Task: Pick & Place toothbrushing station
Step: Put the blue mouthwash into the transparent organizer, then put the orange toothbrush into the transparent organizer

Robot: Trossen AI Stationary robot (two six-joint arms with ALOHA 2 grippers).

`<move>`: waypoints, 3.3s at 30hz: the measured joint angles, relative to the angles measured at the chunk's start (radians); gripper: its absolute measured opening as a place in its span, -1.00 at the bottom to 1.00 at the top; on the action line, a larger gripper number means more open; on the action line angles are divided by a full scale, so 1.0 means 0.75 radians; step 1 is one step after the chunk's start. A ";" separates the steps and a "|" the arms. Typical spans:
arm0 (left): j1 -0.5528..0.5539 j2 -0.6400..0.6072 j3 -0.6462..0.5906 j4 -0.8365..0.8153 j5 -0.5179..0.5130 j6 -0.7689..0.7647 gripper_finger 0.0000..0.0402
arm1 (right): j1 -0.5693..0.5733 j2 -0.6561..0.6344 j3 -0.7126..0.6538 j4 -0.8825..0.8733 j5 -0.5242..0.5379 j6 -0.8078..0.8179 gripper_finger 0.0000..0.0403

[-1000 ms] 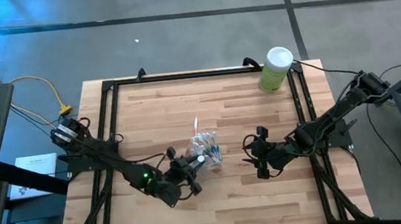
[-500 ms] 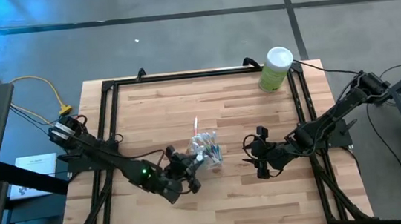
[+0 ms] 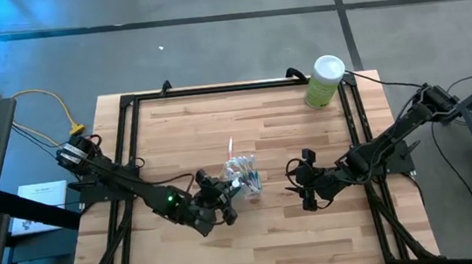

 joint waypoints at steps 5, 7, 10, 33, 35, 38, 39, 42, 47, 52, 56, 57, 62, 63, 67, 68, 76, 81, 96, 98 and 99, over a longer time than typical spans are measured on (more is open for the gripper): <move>-0.015 0.005 -0.001 0.064 -0.004 0.125 -0.58 | 0.000 0.000 0.001 -0.001 0.000 -0.002 -0.05; -0.020 0.006 -0.002 0.116 0.024 0.162 -0.58 | 0.000 0.000 0.001 -0.001 0.000 -0.005 -0.05; -0.021 0.007 -0.004 0.178 0.062 0.212 -0.58 | 0.000 0.000 0.001 0.000 0.004 -0.005 -0.05; 0.016 0.006 -0.003 -0.028 0.035 0.047 -0.58 | 0.000 0.000 0.000 0.000 0.004 -0.005 -0.05; 0.016 0.006 -0.003 -0.040 0.032 0.060 -0.58 | 0.000 0.000 0.001 0.000 0.004 -0.005 -0.05; 0.018 0.011 -0.002 -0.070 0.030 0.034 -0.58 | 0.000 0.000 0.001 0.000 0.004 -0.005 -0.05; 0.019 0.011 -0.002 -0.081 0.029 0.034 -0.58 | -0.001 0.000 0.000 0.000 0.004 -0.005 -0.05; 0.019 0.011 -0.002 -0.086 0.061 0.033 -0.58 | -0.001 0.000 0.000 0.000 0.004 -0.005 -0.05; 0.020 0.013 -0.002 -0.087 0.096 0.033 -0.58 | -0.001 0.000 0.001 0.001 0.004 -0.005 -0.05; 0.020 0.044 -0.002 -0.088 0.130 0.001 -0.58 | 0.000 0.000 0.001 0.001 0.004 -0.004 -0.05; 0.020 0.056 -0.002 -0.089 0.155 0.009 -0.47 | 0.000 0.000 0.001 0.003 0.004 -0.003 -0.05; 0.020 0.055 -0.002 -0.087 0.160 0.009 -0.41 | 0.000 0.000 0.001 0.003 0.004 -0.002 -0.05; 0.019 0.055 -0.001 -0.077 0.171 0.009 -0.20 | -0.001 0.000 0.000 0.006 0.004 0.001 -0.05; 0.019 0.055 -0.001 -0.077 0.187 0.009 -0.19 | 0.000 0.000 0.001 0.006 0.004 0.001 -0.05; 0.019 0.055 -0.001 -0.078 0.203 0.010 -0.17 | 0.000 0.000 0.001 0.006 0.004 0.001 -0.05; 0.019 0.055 -0.001 -0.078 0.203 0.010 -0.17 | -0.001 0.000 0.001 0.006 0.004 0.001 -0.05; -0.002 0.037 -0.001 0.116 0.203 0.287 -0.16 | -0.001 -0.005 0.001 -0.010 0.003 -0.008 -0.05; -0.039 -0.039 -0.001 0.252 0.174 0.515 -0.15 | -0.001 -0.026 0.000 -0.055 0.004 -0.010 -0.05; 0.048 -0.551 -0.001 -0.122 -0.041 0.512 -0.15 | -0.091 -0.076 -0.001 -0.076 0.050 0.028 -0.05; 0.116 -0.609 0.000 -0.173 -0.021 0.453 -0.15 | -0.120 -0.076 -0.001 -0.068 0.050 0.050 -0.05; 0.151 -0.631 0.000 -0.204 -0.004 0.422 -0.15 | -0.134 -0.076 -0.001 -0.065 0.049 0.063 -0.05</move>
